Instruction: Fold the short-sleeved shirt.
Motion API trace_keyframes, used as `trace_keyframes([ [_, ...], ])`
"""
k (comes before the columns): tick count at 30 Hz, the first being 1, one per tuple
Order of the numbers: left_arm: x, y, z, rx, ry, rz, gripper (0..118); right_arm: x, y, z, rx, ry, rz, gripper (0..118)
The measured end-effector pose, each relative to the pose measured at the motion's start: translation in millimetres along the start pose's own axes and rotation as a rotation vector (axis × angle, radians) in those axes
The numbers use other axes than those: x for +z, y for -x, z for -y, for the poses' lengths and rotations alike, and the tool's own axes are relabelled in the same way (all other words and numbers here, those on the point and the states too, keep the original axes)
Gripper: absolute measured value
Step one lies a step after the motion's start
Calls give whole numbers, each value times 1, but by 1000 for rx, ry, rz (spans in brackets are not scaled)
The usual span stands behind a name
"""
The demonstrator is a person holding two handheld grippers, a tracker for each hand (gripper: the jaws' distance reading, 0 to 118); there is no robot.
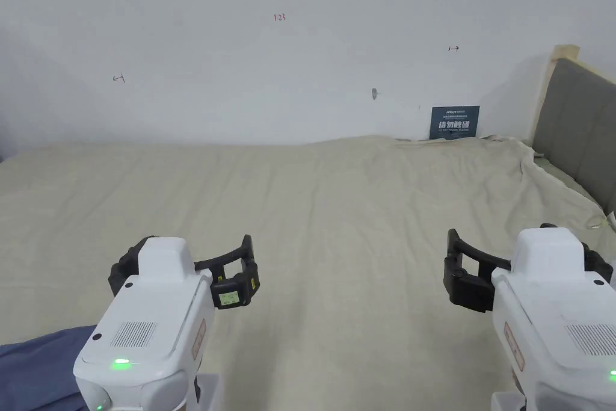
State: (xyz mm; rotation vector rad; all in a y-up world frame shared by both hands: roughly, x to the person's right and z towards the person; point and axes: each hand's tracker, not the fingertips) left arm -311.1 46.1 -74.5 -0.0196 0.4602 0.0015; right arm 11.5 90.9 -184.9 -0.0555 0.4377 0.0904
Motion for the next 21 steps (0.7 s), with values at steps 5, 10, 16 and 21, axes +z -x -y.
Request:
trace_keyframes([
  [5,2,0,-1,-4,-4,-1,118,3,-2,0,-24,-13,12,118],
  [10,3,0,-2,-7,-19,-5,118,4,-3,-1,-22,-13,15,118],
  [16,6,-1,-4,-17,-38,-12,118,3,-4,-2,-25,-20,15,118],
  [21,5,0,-4,-12,-40,-12,118,5,-3,-5,-27,-29,17,118],
])
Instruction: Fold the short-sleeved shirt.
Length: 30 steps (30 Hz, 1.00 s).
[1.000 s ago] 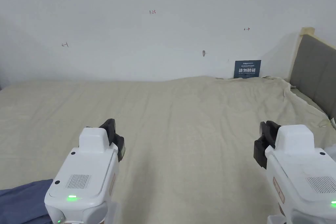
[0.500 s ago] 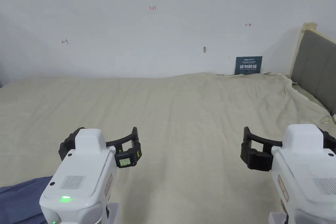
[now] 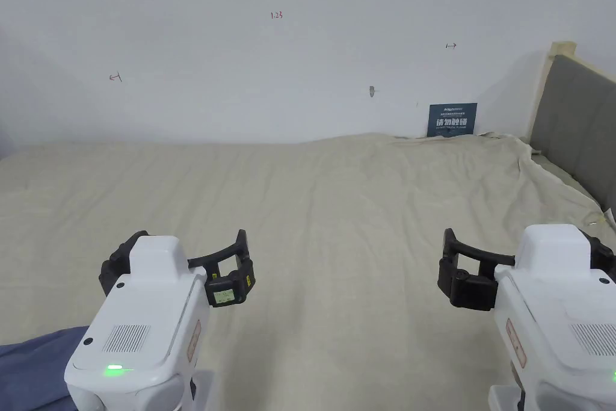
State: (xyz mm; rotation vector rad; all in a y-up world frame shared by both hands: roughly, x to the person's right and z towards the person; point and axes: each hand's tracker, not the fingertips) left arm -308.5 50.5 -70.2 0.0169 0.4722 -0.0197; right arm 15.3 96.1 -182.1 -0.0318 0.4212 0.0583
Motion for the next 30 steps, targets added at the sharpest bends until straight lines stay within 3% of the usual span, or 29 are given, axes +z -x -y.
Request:
trace_keyframes([
  [30,0,-1,-4,-24,-10,-6,118,-2,-3,0,1,-19,0,118],
])
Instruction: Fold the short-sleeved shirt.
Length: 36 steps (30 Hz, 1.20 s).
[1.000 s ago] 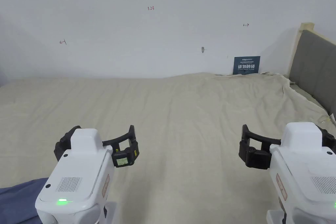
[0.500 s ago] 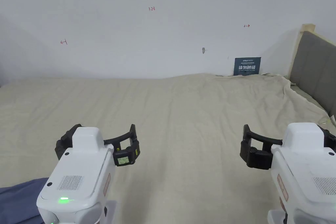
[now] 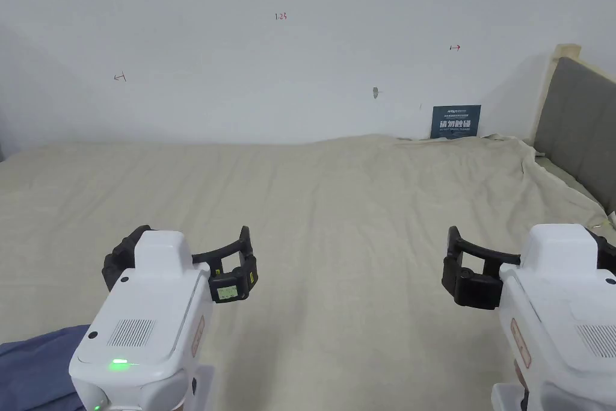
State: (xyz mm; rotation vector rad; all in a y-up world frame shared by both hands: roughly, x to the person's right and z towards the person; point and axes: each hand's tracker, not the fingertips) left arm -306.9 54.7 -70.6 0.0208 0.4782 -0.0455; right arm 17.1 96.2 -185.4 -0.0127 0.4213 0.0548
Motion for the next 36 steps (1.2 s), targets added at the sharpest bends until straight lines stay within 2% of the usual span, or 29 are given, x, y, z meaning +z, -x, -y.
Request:
trace_keyframes([
  [36,4,4,-1,-1,-7,-4,118,4,2,-3,1,-25,4,118],
])
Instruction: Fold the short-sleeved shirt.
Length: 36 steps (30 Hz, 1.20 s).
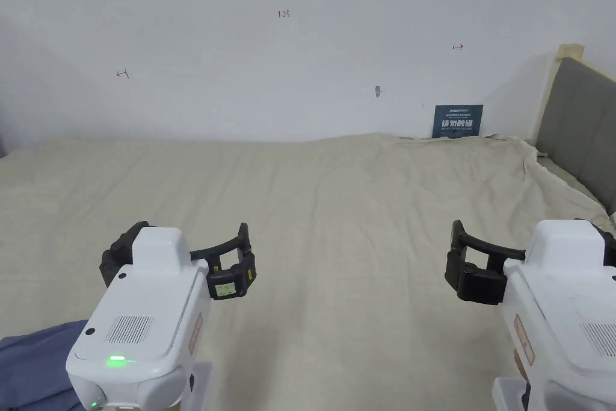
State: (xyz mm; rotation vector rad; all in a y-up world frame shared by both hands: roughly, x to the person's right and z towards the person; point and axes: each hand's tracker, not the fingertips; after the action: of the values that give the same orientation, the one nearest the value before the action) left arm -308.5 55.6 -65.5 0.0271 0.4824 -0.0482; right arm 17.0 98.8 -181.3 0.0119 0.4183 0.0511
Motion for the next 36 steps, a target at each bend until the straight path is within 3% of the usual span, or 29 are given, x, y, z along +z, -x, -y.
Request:
trace_keyframes([
  [14,0,2,-1,3,-2,1,118,-6,0,4,2,-1,26,118],
  [16,0,2,-1,5,-4,2,118,-8,0,4,-28,0,44,118],
  [20,-1,4,0,4,4,3,118,-16,0,-6,-160,170,88,118],
  [23,-2,5,1,3,7,-1,118,-30,-1,-10,-154,357,190,118],
  [30,-2,7,-1,13,-2,1,118,-45,-7,-4,-222,509,122,118],
  [36,-4,7,-2,12,-7,1,118,-48,-3,4,-180,498,113,118],
])
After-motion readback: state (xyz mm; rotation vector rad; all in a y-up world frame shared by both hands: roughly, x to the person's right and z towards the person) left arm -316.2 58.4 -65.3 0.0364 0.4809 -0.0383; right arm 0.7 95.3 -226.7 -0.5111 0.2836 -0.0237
